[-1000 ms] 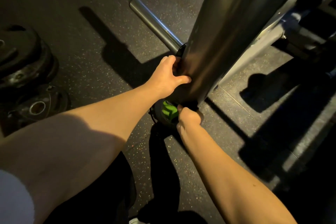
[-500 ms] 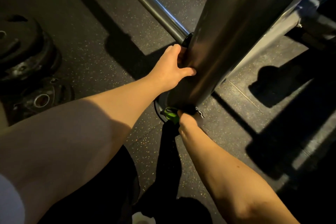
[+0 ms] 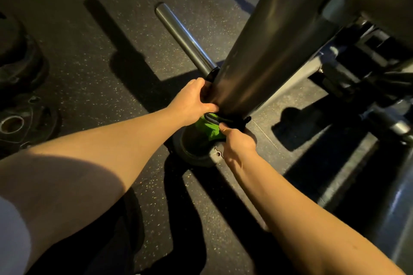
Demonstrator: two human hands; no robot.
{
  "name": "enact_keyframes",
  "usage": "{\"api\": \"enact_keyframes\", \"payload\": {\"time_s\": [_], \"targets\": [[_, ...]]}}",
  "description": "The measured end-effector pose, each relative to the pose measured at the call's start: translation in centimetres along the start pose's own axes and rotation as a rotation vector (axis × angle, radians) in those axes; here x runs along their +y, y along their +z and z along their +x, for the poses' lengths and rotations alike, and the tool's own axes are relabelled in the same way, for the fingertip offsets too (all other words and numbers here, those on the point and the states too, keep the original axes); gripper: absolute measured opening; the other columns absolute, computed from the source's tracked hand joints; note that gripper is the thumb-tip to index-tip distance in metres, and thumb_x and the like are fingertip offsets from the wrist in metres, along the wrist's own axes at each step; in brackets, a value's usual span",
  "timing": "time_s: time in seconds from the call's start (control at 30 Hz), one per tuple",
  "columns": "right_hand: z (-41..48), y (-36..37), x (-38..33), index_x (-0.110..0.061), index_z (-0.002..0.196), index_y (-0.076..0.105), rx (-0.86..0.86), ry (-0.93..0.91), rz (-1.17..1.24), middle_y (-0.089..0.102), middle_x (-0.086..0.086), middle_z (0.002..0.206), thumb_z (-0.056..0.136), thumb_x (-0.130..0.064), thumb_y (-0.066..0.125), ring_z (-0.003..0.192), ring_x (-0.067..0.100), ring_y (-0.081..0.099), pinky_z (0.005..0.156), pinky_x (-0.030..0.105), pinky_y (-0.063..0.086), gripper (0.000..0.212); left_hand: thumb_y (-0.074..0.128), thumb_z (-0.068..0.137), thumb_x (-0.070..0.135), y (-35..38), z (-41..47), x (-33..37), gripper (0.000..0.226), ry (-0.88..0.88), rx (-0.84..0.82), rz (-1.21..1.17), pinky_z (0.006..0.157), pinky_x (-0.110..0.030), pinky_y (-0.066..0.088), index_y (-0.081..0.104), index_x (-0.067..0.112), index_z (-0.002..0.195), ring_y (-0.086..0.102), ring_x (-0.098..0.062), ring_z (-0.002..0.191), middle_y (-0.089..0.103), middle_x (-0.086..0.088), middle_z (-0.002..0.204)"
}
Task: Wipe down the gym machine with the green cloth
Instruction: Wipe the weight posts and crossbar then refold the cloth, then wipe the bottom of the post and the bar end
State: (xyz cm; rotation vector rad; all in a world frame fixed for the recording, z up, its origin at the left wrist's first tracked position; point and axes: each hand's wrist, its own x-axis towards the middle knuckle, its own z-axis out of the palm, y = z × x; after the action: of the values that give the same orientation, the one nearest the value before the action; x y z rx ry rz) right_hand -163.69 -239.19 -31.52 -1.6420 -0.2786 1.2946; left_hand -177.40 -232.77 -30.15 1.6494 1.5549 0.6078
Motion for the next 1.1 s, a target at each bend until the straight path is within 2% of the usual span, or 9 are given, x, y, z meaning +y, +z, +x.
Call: {"api": "enact_keyframes", "payload": {"time_s": [0.07, 0.13, 0.2, 0.33, 0.47, 0.63, 0.73, 0.97, 1.1], "targets": [[-0.3, -1.0, -0.9, -0.008, 0.120, 0.068, -0.035, -0.053, -0.061, 0.075, 0.012, 0.109, 0.083, 0.007, 0.075, 0.096, 0.032, 0.073, 0.085, 0.040, 0.061, 0.040, 0.079, 0.085, 0.040, -0.5, 0.1, 0.6, 0.046, -0.135, -0.109, 0.032, 0.088, -0.036, 0.055, 0.058, 0.014, 0.116, 0.066, -0.018, 0.100, 0.065, -0.003, 0.112], [-0.4, -2.4, -1.3, -0.013, 0.119, 0.068, -0.064, -0.093, -0.109, 0.075, 0.007, 0.102, 0.084, 0.009, 0.074, 0.092, 0.029, 0.073, 0.083, 0.041, 0.061, 0.042, 0.070, 0.093, 0.048, -1.1, -0.2, 1.2, 0.040, -0.269, -0.247, 0.063, 0.068, -0.029, 0.053, 0.059, 0.009, 0.096, 0.067, -0.014, 0.073, 0.068, -0.004, 0.085], [-0.5, -3.7, -2.0, -0.014, 0.121, 0.069, -0.092, -0.112, -0.136, 0.076, 0.006, 0.104, 0.084, 0.009, 0.073, 0.095, 0.029, 0.073, 0.090, 0.045, 0.060, 0.044, 0.061, 0.097, 0.053, -1.5, -0.6, 1.7, 0.046, -0.268, -0.314, 0.020, 0.064, -0.027, 0.049, 0.064, 0.008, 0.089, 0.062, -0.011, 0.061, 0.066, -0.003, 0.072], [0.5, -4.5, -1.7, -0.013, 0.133, 0.064, -0.155, -0.149, -0.139, 0.075, 0.008, 0.115, 0.083, 0.011, 0.071, 0.103, 0.030, 0.073, 0.093, 0.052, 0.059, 0.056, 0.064, 0.084, 0.071, -1.4, -1.4, 3.2, 0.056, -0.105, -0.360, 0.016, 0.087, -0.036, 0.056, 0.071, 0.018, 0.101, 0.070, -0.011, 0.089, 0.074, 0.000, 0.095], [0.6, -4.9, -1.3, -0.013, 0.137, 0.061, -0.208, -0.160, -0.087, 0.074, 0.008, 0.119, 0.084, 0.015, 0.068, 0.108, 0.031, 0.072, 0.092, 0.048, 0.060, 0.060, 0.079, 0.068, 0.071, -1.2, -1.8, 3.8, 0.065, -0.109, -0.444, 0.081, 0.094, -0.047, 0.059, 0.064, 0.023, 0.109, 0.072, -0.023, 0.100, 0.073, -0.004, 0.107], [0.6, -6.0, -1.2, -0.011, 0.139, 0.060, -0.315, -0.156, -0.043, 0.073, 0.013, 0.121, 0.087, 0.022, 0.057, 0.109, 0.033, 0.071, 0.096, 0.051, 0.057, 0.061, 0.084, 0.078, 0.051, -0.7, -2.6, 3.9, 0.043, -0.061, -0.532, 0.198, 0.093, -0.042, 0.059, 0.065, 0.031, 0.111, 0.070, -0.016, 0.097, 0.070, 0.004, 0.105], [1.2, -6.5, -1.1, -0.011, 0.137, 0.060, -0.338, -0.187, -0.087, 0.072, 0.012, 0.123, 0.087, 0.022, 0.056, 0.110, 0.034, 0.070, 0.098, 0.053, 0.056, 0.060, 0.077, 0.088, 0.043, -1.0, -2.9, 3.8, 0.017, -0.028, -0.493, 0.213, 0.077, -0.030, 0.051, 0.071, 0.029, 0.097, 0.063, -0.010, 0.080, 0.066, 0.008, 0.086], [1.2, -7.8, 0.2, -0.030, 0.114, 0.069, -0.314, -0.360, -0.337, 0.075, -0.006, 0.112, 0.080, 0.014, 0.070, 0.106, 0.018, 0.071, 0.098, 0.043, 0.057, 0.056, 0.066, 0.097, 0.035, -2.0, -3.0, 4.3, 0.026, -0.105, -0.447, 0.206, 0.066, -0.026, 0.039, 0.071, 0.028, 0.072, 0.054, -0.003, 0.064, 0.059, 0.021, 0.054], [0.8, -8.7, 1.1, -0.031, 0.116, 0.068, -0.354, -0.526, -0.608, 0.075, -0.009, 0.107, 0.079, -0.004, 0.079, 0.099, 0.009, 0.071, 0.094, 0.037, 0.059, 0.047, 0.062, 0.096, 0.030, -2.5, -3.3, 4.1, 0.024, -0.137, -0.342, 0.231, 0.078, -0.035, 0.048, 0.072, 0.015, 0.080, 0.062, -0.021, 0.078, 0.066, 0.001, 0.076]]}}
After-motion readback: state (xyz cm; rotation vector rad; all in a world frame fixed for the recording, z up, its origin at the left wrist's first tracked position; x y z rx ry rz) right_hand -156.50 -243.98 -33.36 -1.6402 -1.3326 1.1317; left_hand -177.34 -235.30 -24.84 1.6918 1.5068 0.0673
